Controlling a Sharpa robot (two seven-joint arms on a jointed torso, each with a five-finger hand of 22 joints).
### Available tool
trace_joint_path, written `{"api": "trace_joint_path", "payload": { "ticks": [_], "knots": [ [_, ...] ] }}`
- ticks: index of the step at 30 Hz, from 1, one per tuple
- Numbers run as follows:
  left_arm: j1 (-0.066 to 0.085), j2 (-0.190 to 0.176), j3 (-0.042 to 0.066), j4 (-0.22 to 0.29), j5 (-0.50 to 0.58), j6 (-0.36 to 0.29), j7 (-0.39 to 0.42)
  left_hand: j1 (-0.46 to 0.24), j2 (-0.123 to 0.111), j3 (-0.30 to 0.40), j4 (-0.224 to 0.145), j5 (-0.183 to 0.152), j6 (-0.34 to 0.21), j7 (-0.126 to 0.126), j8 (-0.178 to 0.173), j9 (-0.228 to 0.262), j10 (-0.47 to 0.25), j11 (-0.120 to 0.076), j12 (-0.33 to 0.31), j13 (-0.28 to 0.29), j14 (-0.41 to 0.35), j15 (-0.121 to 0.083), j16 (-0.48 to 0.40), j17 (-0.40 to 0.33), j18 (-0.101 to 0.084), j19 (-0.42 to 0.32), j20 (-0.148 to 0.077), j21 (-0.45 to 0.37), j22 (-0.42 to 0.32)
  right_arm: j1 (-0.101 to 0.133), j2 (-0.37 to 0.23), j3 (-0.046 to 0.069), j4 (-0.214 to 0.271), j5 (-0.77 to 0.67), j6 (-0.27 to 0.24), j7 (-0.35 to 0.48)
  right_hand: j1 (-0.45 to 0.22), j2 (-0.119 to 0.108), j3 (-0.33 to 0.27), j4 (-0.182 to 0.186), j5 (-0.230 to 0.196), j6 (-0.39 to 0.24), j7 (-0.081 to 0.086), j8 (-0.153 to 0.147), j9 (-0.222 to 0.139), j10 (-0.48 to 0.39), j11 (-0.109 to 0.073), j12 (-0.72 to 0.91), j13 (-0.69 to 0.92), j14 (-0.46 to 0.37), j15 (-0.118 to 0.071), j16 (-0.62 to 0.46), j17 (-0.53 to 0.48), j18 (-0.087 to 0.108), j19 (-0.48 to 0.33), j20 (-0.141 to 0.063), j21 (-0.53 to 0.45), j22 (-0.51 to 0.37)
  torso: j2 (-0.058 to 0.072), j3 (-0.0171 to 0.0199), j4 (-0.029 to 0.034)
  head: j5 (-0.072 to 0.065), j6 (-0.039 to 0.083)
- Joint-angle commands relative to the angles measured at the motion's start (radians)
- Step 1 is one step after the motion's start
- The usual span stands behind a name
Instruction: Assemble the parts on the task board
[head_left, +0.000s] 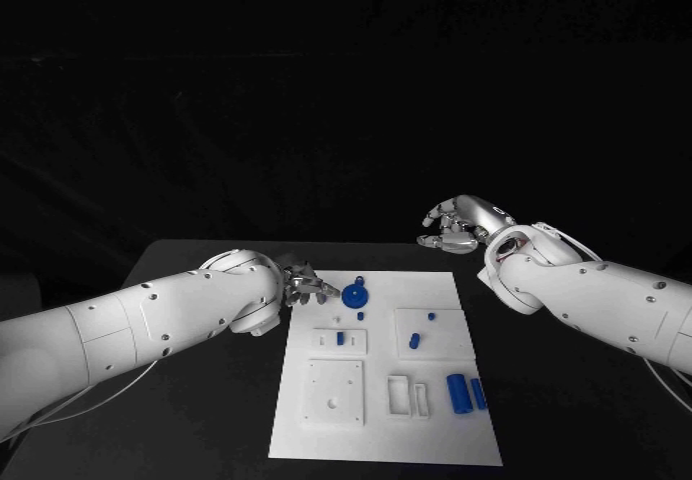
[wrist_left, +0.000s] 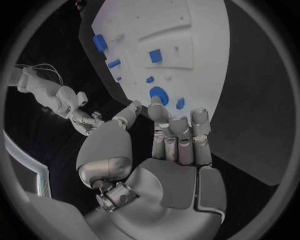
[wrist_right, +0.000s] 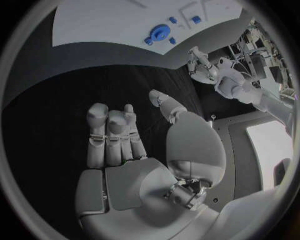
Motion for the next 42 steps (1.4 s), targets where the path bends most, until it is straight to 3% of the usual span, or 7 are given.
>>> {"api": "trace_joint_path", "payload": {
  "ticks": [1,8,12,16,22,32,42],
  "knots": [
    [0.008,0.016,0.000,-0.048,0.019,0.033,0.014,0.001,0.000,-0.004,0.001,-0.001,-0.016,0.006,-0.011,-0.004,-0.014,0.004,-0.013,-0.005,-0.012,0.004,-0.013,-0.008,-0.016,-0.012,-0.121,-0.012,-0.005,0.000,-0.001,0.000,0.001,-0.006,0.008,0.009,-0.007,0.002,-0.006,0.001,0.004,-0.005,0.006,0.001,-0.002,-0.004,0.000,0.004,-0.002,0.000,-0.006,-0.005,0.001,0.085,-0.001,-0.008,-0.005,0.007,0.001,-0.0008,0.0003,0.000,0.005],
    [0.020,0.063,0.000,-0.167,-0.005,0.053,0.017,-0.014,-0.016,0.001,0.037,-0.001,-0.107,0.033,-0.066,-0.027,-0.033,0.027,-0.029,-0.011,-0.031,0.024,-0.026,-0.019,-0.024,-0.027,-0.115,-0.035,-0.014,0.000,-0.003,0.000,0.002,-0.006,0.005,0.009,-0.007,0.002,-0.007,0.001,0.004,-0.016,0.009,-0.005,-0.005,-0.004,0.003,0.005,-0.003,0.000,-0.004,-0.005,0.002,0.085,0.000,-0.009,-0.006,0.008,0.002,-0.0012,-0.0024,-0.001,0.005],
    [0.020,0.095,0.000,-0.232,-0.025,0.093,0.016,-0.017,-0.028,0.005,0.053,-0.002,-0.117,0.038,-0.071,-0.029,-0.032,0.033,-0.029,-0.010,-0.032,0.030,-0.025,-0.020,-0.026,-0.027,-0.114,-0.037,-0.015,0.000,-0.005,0.000,0.004,-0.006,0.005,0.009,-0.007,0.002,-0.007,0.001,0.004,-0.018,0.010,-0.007,-0.006,-0.004,0.004,0.005,-0.003,0.000,-0.003,-0.006,0.002,0.085,0.000,-0.009,-0.006,0.008,0.003,-0.0020,-0.0026,-0.004,0.005],
    [0.018,0.138,-0.001,-0.304,-0.028,0.131,0.029,-0.021,-0.043,0.010,0.075,-0.003,-0.142,0.046,-0.084,-0.033,-0.036,0.040,-0.031,-0.010,-0.036,0.036,-0.025,-0.022,-0.028,-0.029,-0.114,-0.039,-0.014,0.000,-0.003,0.000,0.007,-0.006,0.004,0.009,-0.007,0.002,-0.007,0.001,0.004,-0.019,0.010,-0.007,-0.006,-0.004,0.004,0.005,-0.004,0.000,-0.003,-0.006,0.002,0.085,0.000,-0.009,-0.007,0.008,0.008,-0.0058,-0.0067,-0.003,0.007],
    [0.004,0.174,-0.004,-0.367,-0.028,0.152,0.040,-0.014,-0.041,0.012,0.087,-0.002,-0.166,0.054,-0.095,-0.037,-0.045,0.048,-0.033,-0.009,-0.045,0.043,-0.026,-0.023,-0.030,-0.036,-0.113,-0.042,-0.012,0.000,-0.005,0.001,0.012,-0.006,0.004,0.009,-0.007,0.002,-0.007,0.001,0.004,-0.020,0.011,-0.008,-0.007,-0.004,0.005,0.006,-0.004,0.001,-0.002,-0.006,0.002,0.085,0.001,-0.009,-0.007,0.008,0.016,-0.0107,-0.0145,-0.003,0.009],
    [-0.009,0.200,-0.005,-0.403,-0.020,0.181,0.055,-0.009,-0.024,0.002,0.090,-0.002,-0.176,0.059,-0.102,-0.043,-0.048,0.053,-0.032,-0.007,-0.049,0.048,-0.023,-0.023,-0.032,-0.041,-0.112,-0.042,-0.009,0.000,-0.005,0.001,0.014,-0.006,0.003,0.009,-0.007,0.002,-0.007,0.001,0.004,-0.020,0.011,-0.008,-0.007,-0.004,0.005,0.006,-0.004,0.001,-0.002,-0.006,0.002,0.085,0.001,-0.009,-0.007,0.008,0.027,-0.0166,-0.0188,0.000,0.007],
    [-0.009,0.202,-0.005,-0.399,-0.007,0.195,0.057,-0.006,-0.003,-0.014,0.088,-0.002,-0.169,0.059,-0.102,-0.049,-0.047,0.052,-0.029,-0.005,-0.050,0.048,-0.019,-0.023,-0.033,-0.044,-0.113,-0.041,-0.005,0.000,0.000,0.001,0.011,-0.006,0.004,0.010,-0.007,0.002,-0.007,0.002,0.004,-0.020,0.011,-0.008,-0.007,-0.004,0.005,0.006,-0.005,0.001,-0.002,-0.006,0.002,0.085,0.001,-0.009,-0.007,0.008,0.031,-0.0167,-0.0183,0.002,0.005]
  ]
}}
